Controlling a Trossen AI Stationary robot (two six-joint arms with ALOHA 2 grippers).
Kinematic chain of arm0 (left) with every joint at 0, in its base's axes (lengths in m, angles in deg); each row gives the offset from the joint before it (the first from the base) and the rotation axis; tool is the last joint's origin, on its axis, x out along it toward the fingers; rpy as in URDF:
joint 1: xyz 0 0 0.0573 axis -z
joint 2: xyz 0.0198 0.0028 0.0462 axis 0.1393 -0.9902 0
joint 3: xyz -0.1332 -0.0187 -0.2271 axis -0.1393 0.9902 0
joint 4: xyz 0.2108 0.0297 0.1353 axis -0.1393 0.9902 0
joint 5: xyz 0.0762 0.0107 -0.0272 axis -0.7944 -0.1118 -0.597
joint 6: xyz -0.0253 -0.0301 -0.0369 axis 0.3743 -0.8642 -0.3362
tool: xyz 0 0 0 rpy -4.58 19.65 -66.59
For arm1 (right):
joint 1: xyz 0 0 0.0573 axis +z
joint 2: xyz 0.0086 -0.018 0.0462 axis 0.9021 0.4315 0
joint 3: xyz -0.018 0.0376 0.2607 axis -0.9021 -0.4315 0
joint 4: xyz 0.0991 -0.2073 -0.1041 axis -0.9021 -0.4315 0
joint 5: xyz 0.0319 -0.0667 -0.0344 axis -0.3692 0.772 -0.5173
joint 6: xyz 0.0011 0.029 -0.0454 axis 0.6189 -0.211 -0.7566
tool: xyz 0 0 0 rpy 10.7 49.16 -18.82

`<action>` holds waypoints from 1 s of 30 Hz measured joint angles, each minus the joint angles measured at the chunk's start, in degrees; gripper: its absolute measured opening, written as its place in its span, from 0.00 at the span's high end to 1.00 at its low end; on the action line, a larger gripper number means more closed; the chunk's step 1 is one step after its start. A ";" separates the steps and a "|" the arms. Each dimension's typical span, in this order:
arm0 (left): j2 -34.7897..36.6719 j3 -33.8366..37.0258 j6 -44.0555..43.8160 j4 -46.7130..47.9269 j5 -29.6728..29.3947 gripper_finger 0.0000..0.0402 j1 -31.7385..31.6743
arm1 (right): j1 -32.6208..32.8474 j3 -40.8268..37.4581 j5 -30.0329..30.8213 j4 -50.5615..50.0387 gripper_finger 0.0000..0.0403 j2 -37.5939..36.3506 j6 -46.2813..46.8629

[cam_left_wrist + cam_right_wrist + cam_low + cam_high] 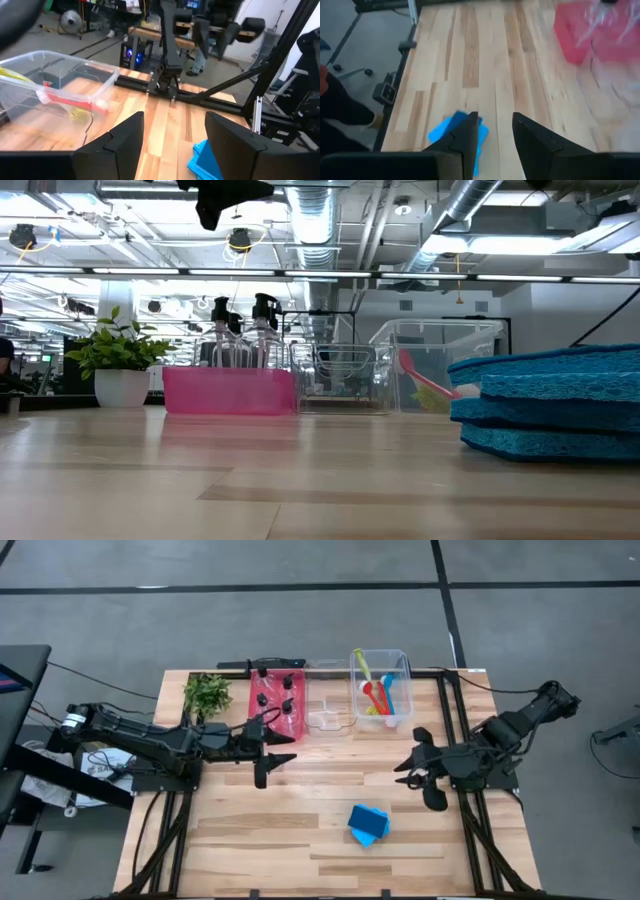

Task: Pick & Place Kitchen Sink Supplies
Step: Put the blue sponge into the transparent bin

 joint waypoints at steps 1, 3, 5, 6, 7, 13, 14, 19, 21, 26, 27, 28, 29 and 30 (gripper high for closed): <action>-0.65 -0.89 -0.06 0.87 0.11 0.47 0.00 | 0.42 0.00 -0.12 -1.50 0.71 -0.41 0.90; -2.43 -3.56 -0.04 4.21 0.79 0.47 -0.19 | 1.22 0.00 0.39 -4.91 0.71 -1.13 3.27; -5.04 -7.20 0.63 7.60 2.56 0.47 -1.07 | 1.85 0.00 1.01 -8.49 0.71 -1.83 5.31; -6.37 -9.00 1.31 9.49 3.83 0.47 -1.73 | 2.22 0.00 1.37 -10.44 0.71 -2.17 6.38; -8.01 -10.91 2.16 11.09 5.16 0.47 -2.49 | 2.71 0.00 1.97 -12.38 0.71 -2.65 7.58; -19.51 -21.70 6.78 16.02 15.31 0.47 -6.96 | 6.44 0.00 8.50 -20.43 0.71 -5.59 13.18; -21.52 -23.20 7.58 16.85 16.42 0.47 -7.21 | 7.05 0.00 9.30 -21.11 0.71 -6.08 14.00; -30.12 -29.25 11.79 17.08 21.18 0.47 -6.78 | 10.20 0.02 10.07 -22.03 0.71 -7.57 14.66; -32.14 -30.31 15.21 17.19 21.93 0.47 -6.38 | 11.31 0.02 9.92 -22.57 0.71 -7.62 14.69; -36.32 -30.87 20.07 17.16 22.71 0.47 -3.52 | 13.49 0.02 9.58 -22.68 0.71 -7.50 15.75; -37.14 -30.87 19.42 17.02 22.75 0.47 -2.70 | 13.79 0.02 9.56 -22.72 0.71 -7.53 16.56; -37.91 -30.87 18.40 16.96 22.76 0.47 -1.85 | 14.06 0.02 9.56 -22.71 0.71 -7.55 17.47; -38.84 -30.87 17.32 16.78 22.73 0.47 -0.96 | 14.29 0.06 9.56 -22.71 0.71 -7.47 18.59; -39.69 -30.87 15.84 15.82 22.73 0.47 -0.05 | 14.50 0.07 9.58 -22.71 0.71 -7.19 19.86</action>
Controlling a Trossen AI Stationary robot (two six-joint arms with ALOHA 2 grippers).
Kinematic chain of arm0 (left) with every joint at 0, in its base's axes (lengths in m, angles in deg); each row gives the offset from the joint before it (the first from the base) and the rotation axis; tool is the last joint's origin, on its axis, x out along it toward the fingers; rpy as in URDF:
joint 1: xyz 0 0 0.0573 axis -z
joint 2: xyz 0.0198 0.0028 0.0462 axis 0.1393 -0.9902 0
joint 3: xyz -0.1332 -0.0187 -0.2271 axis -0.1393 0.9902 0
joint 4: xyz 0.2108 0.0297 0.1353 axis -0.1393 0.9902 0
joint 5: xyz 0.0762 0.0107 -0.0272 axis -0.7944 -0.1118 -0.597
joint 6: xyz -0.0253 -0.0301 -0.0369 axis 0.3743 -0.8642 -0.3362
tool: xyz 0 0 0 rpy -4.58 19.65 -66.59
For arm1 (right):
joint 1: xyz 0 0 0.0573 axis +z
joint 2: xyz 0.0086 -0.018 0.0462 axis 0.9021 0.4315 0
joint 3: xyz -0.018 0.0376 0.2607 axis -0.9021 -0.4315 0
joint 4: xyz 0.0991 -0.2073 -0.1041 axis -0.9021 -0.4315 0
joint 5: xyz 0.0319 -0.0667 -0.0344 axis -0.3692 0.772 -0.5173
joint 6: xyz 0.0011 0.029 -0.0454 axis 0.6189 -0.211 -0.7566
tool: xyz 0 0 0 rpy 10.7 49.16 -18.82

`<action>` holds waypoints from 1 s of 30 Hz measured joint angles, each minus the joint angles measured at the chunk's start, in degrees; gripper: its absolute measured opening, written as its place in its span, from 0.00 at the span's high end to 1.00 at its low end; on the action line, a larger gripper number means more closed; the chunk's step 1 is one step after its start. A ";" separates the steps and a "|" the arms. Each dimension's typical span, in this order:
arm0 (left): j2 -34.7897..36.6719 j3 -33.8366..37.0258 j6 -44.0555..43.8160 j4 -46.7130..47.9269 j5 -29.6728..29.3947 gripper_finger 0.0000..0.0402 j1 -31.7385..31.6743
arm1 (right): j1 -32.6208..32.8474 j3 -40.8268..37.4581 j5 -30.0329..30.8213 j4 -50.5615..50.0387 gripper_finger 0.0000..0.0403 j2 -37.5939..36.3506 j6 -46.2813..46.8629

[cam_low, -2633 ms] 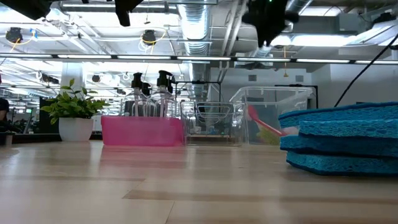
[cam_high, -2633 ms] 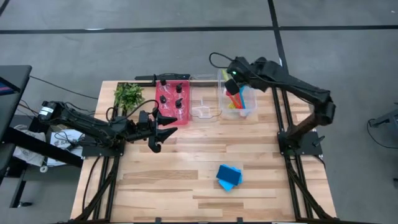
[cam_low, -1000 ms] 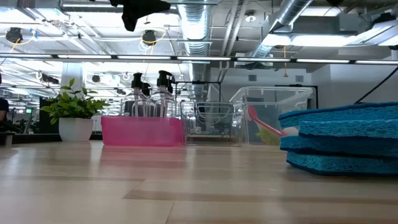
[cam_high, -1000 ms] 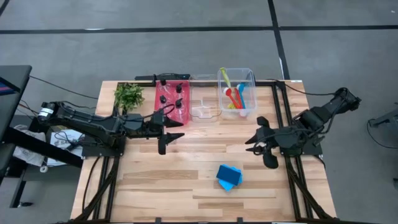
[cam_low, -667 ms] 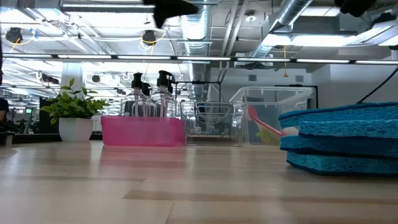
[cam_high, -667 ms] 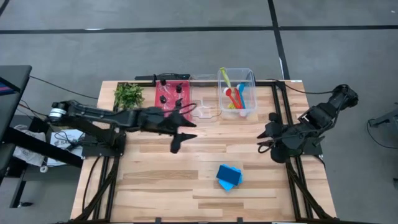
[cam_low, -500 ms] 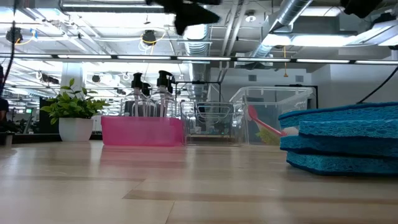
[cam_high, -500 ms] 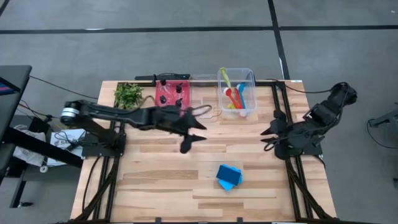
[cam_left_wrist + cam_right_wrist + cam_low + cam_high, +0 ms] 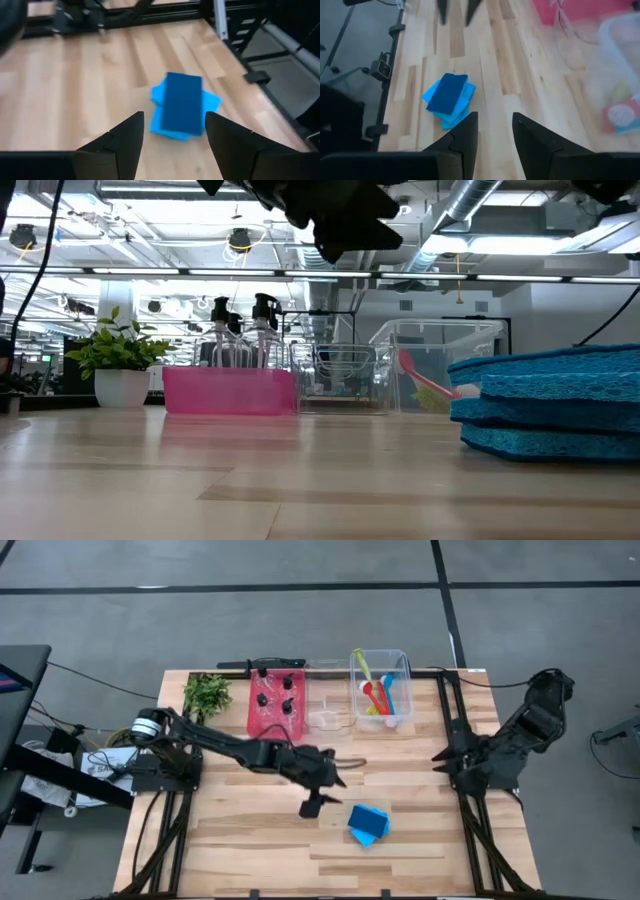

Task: Pick & Place Kitchen Sink Supplies
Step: Put the blue sponge into the transparent bin

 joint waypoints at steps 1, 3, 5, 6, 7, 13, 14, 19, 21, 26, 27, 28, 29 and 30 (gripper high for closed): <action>-0.57 0.04 -1.38 -0.83 -0.05 0.47 0.74 | 0.21 -0.04 -0.02 0.00 0.71 0.06 1.45; -1.41 0.08 -3.36 -3.06 0.00 0.47 2.09 | 0.60 -0.04 -0.04 0.03 0.71 0.31 4.93; -1.76 0.08 -4.69 -3.23 0.00 0.47 3.04 | 0.66 -0.04 -0.03 -0.41 0.71 0.63 7.82; -1.89 0.07 -5.96 -3.36 -0.26 0.47 3.34 | 0.63 -0.04 -0.04 -0.62 0.71 1.00 9.80; -2.16 0.09 -7.52 -3.44 -0.99 0.47 3.64 | 0.61 -0.04 -0.07 -0.63 0.71 1.42 11.80; -6.56 -2.62 -11.28 -4.66 -6.01 0.47 5.71 | 0.63 -0.04 -6.10 -0.51 0.71 4.65 14.51; -7.67 -3.69 -11.61 -4.82 -6.07 0.47 5.96 | 0.63 -0.04 -6.83 -0.53 0.71 5.35 13.61; -12.65 -8.52 -13.81 -4.76 -6.60 0.47 6.32 | 1.21 -0.04 -6.75 2.03 0.71 9.14 6.78; -13.38 -9.58 -13.81 -4.82 -6.60 0.47 6.70 | 2.84 -0.04 -3.73 3.57 0.71 10.06 4.30; -14.16 -9.66 -13.85 -4.81 -7.01 0.47 6.98 | 8.30 -0.04 7.43 4.64 0.71 10.77 2.77; -14.51 -9.66 -13.90 -5.00 -7.21 0.47 6.82 | 9.26 -0.04 9.38 4.63 0.71 10.93 3.06; -14.91 -9.66 -13.95 -4.79 -7.48 0.47 6.51 | 10.16 -0.04 11.03 4.61 0.71 10.95 3.28; -15.47 -9.66 -14.19 -4.80 -7.52 0.47 6.17 | 11.06 -0.04 12.33 4.68 0.71 10.97 3.67; -16.05 -9.66 -14.90 -4.82 -7.54 0.47 5.81 | 11.93 -0.04 13.37 4.70 0.71 10.99 4.19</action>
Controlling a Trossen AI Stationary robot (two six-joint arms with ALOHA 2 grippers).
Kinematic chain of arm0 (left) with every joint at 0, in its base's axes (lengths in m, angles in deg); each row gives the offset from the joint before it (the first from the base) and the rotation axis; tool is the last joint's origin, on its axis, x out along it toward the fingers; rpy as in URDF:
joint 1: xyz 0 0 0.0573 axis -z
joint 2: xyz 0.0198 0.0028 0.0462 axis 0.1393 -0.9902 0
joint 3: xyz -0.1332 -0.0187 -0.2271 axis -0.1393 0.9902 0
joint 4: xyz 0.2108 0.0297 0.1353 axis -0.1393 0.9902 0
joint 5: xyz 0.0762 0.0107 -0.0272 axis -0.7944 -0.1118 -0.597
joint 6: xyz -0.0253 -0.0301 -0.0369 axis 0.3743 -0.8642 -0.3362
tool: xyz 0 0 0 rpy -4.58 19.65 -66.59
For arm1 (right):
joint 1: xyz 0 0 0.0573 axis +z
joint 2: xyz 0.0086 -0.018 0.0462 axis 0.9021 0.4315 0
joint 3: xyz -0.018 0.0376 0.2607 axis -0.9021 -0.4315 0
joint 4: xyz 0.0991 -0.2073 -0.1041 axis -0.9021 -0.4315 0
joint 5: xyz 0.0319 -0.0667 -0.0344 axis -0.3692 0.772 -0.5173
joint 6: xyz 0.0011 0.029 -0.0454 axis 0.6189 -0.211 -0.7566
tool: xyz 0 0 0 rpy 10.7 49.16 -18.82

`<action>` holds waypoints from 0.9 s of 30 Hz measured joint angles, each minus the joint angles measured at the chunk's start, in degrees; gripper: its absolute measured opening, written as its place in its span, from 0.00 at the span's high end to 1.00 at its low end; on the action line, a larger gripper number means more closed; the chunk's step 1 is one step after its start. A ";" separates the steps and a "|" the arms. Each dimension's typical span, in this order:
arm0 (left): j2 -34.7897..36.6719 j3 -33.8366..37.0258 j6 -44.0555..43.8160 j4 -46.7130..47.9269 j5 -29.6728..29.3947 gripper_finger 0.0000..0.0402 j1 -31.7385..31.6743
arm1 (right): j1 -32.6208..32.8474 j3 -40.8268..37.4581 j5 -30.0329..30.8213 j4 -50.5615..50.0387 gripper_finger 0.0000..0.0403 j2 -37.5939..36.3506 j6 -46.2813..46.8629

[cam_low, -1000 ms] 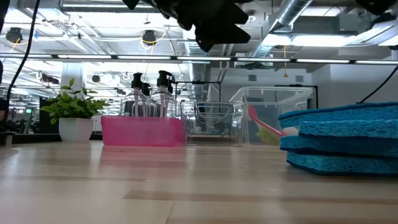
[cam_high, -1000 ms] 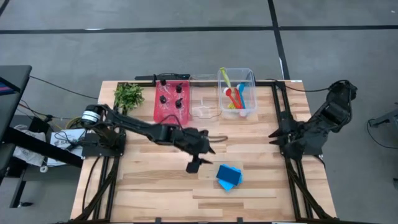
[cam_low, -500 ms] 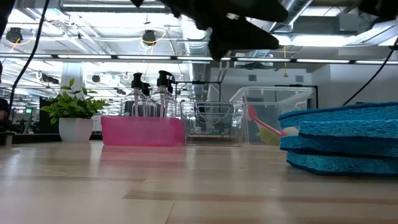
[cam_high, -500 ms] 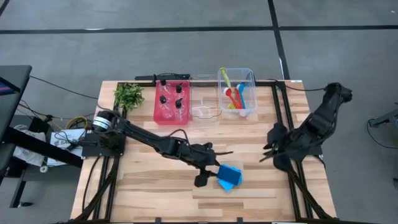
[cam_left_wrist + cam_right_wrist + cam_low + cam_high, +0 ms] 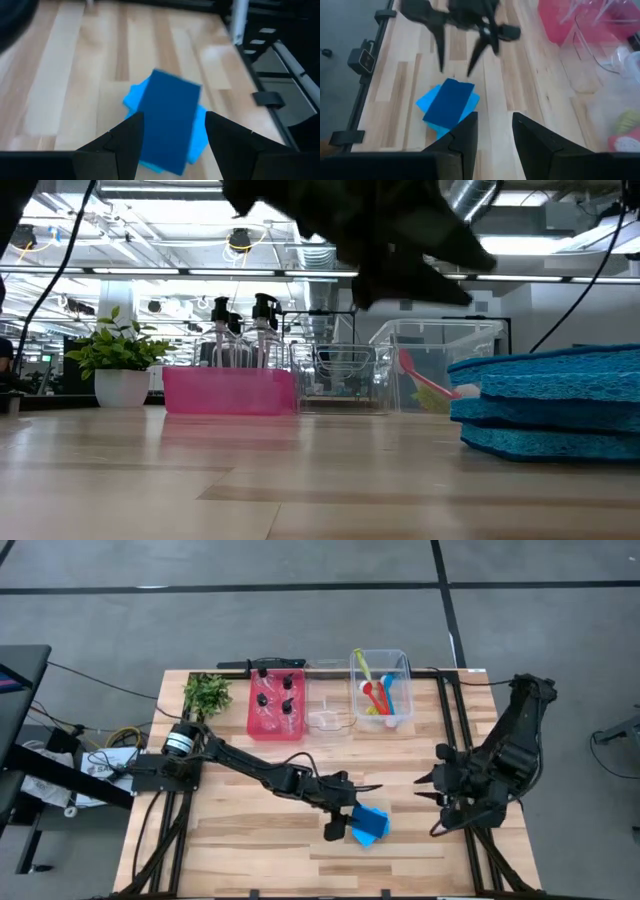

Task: Pick & Place Kitchen Sink Supplies
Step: Put the blue sponge into the transparent bin

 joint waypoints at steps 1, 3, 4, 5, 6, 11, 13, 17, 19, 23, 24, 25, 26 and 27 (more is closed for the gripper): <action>-0.60 0.00 -0.90 -0.02 0.04 0.47 -0.51 | 0.79 0.00 0.78 0.00 0.71 0.00 0.32; -1.37 0.05 -2.43 -0.16 0.06 0.47 -1.79 | 2.16 0.00 1.66 0.25 0.71 0.03 0.35; -1.61 0.07 -2.84 -0.52 0.05 0.47 -2.49 | 2.68 0.00 1.73 0.22 0.71 0.03 0.37; -1.73 0.07 -2.95 -1.12 0.00 0.47 -3.14 | 3.16 0.00 1.73 0.21 0.71 0.02 0.38; -1.73 0.07 -2.62 -1.25 0.01 0.47 -3.81 | 3.54 0.00 1.75 0.26 0.71 0.00 0.39; -1.73 0.07 2.57 -1.41 3.82 0.47 -4.90 | 4.90 0.00 1.71 0.48 0.71 0.00 0.53; -1.73 0.07 4.29 -1.46 4.89 0.48 -4.86 | 5.25 0.00 1.71 0.50 0.71 0.03 0.53; -1.73 0.06 5.84 -1.63 4.82 0.51 -5.00 | 5.24 0.00 1.71 0.48 0.71 0.00 0.53; -1.73 0.07 5.94 -1.66 4.76 0.53 -5.02 | 5.24 0.00 1.71 0.50 0.71 0.00 0.51; -2.92 0.03 5.10 -2.48 4.83 0.57 -4.91 | 5.24 0.00 1.69 0.52 0.71 0.00 0.51; -3.60 0.04 4.19 -2.70 4.90 0.58 -4.91 | 5.24 0.00 1.69 0.51 0.71 0.00 0.53; -4.34 0.05 3.27 -3.58 5.23 0.59 -4.91 | 5.24 0.00 1.69 0.53 0.71 0.00 0.53; -4.96 0.07 2.22 -4.18 5.82 0.59 -4.91 | 5.24 0.00 1.68 0.60 0.71 0.00 0.52; -5.41 0.07 1.17 -4.72 6.23 0.59 -4.95 | 5.24 0.00 1.67 0.63 0.71 0.00 0.53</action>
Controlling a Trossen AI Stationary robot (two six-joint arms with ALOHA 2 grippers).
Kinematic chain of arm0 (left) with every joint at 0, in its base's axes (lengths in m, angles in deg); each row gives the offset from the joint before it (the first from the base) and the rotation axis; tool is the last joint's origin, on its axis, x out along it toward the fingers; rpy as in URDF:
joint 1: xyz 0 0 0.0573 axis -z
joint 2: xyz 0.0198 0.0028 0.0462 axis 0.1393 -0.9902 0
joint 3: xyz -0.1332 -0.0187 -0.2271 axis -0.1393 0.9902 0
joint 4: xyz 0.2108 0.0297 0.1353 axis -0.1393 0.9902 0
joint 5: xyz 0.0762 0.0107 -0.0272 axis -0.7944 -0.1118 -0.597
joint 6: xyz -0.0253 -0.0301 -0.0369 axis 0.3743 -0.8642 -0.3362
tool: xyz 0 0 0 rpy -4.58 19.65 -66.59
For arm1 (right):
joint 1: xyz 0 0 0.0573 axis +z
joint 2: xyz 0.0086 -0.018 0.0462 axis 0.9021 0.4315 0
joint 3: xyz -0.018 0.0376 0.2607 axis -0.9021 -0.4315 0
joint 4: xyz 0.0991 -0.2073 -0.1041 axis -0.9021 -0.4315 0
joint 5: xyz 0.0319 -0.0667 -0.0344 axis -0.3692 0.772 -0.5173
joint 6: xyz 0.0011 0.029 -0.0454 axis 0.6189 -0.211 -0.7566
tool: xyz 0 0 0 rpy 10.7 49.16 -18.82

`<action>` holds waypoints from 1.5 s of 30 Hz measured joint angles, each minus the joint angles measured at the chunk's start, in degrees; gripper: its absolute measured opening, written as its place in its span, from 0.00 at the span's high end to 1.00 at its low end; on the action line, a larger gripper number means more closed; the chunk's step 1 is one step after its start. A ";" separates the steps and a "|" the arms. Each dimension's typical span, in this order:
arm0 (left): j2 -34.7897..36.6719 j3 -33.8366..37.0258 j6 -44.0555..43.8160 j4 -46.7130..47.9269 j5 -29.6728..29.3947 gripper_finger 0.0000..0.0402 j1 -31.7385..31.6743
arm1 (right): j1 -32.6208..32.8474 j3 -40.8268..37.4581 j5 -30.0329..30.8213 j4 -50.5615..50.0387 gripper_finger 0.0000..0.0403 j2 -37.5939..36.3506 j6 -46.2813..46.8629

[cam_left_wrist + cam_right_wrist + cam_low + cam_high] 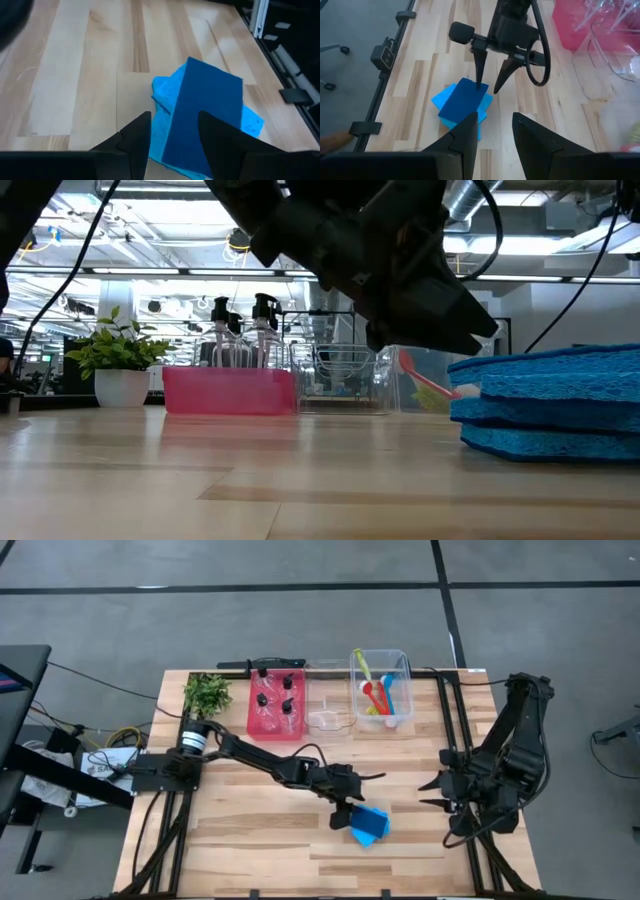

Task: Pick & Place Kitchen Sink Supplies
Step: Put the blue sponge into the transparent bin

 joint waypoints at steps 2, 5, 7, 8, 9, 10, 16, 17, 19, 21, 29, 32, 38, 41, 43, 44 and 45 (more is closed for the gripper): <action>-0.45 0.00 -1.00 -0.53 0.04 0.59 -0.03 | 0.00 0.00 0.00 0.00 0.71 0.00 0.00; -0.91 0.00 -1.35 -0.61 0.08 0.59 0.00 | 0.00 0.00 -0.09 0.02 0.71 0.00 0.00; -1.12 0.00 -1.35 -0.71 0.10 0.58 0.00 | 0.00 0.00 -0.17 0.02 0.71 0.00 -0.02; -1.25 -0.04 -1.35 -0.86 0.19 0.58 0.00 | 0.00 0.00 -0.20 0.02 0.71 0.00 0.00; -1.36 -0.03 -1.35 -0.65 0.61 0.58 0.00 | 0.00 0.00 -0.20 0.01 0.71 0.00 -0.02; -1.55 -0.02 -1.36 -0.42 1.14 0.58 -0.02 | 0.00 0.00 -0.20 0.01 0.71 0.00 -0.01; -2.55 -0.06 -1.79 -0.73 2.66 0.60 0.02 | 0.00 0.00 -0.24 0.01 0.71 0.00 -0.02; -2.65 -0.07 -1.85 -0.65 2.78 0.60 0.02 | 0.00 0.00 -0.24 0.02 0.71 0.00 -0.01; -2.74 0.00 -2.10 -0.28 3.07 0.61 0.02 | 0.00 0.00 -0.24 0.00 0.71 0.00 0.00; -2.74 0.00 -2.18 -0.41 3.10 0.62 0.00 | 0.00 0.00 -0.24 0.00 0.71 0.00 0.00; -2.74 0.00 -2.20 -0.37 3.12 0.66 0.01 | 0.00 0.00 -0.26 0.00 0.71 0.00 0.00; -2.74 0.00 -2.20 -0.37 3.14 0.68 0.02 | 0.00 0.00 -0.26 0.02 0.71 0.00 0.00; -2.57 0.00 -2.23 -0.32 3.12 0.69 0.02 | 0.00 0.00 -0.28 0.40 0.71 0.00 0.00; -2.36 0.00 -2.20 -0.43 3.12 0.68 0.02 | 0.00 0.00 -0.31 0.52 0.71 0.00 0.00; -1.95 0.00 -1.94 -0.15 3.10 0.67 0.00 | 0.00 0.00 -0.33 0.52 0.71 0.00 0.00; -1.82 0.00 -1.64 -0.40 3.10 0.67 0.01 | 0.00 0.00 -0.33 0.52 0.71 0.00 0.00; -1.47 0.00 -1.35 -0.32 3.10 0.66 0.02 | 0.00 0.00 -0.33 0.51 0.71 0.00 0.00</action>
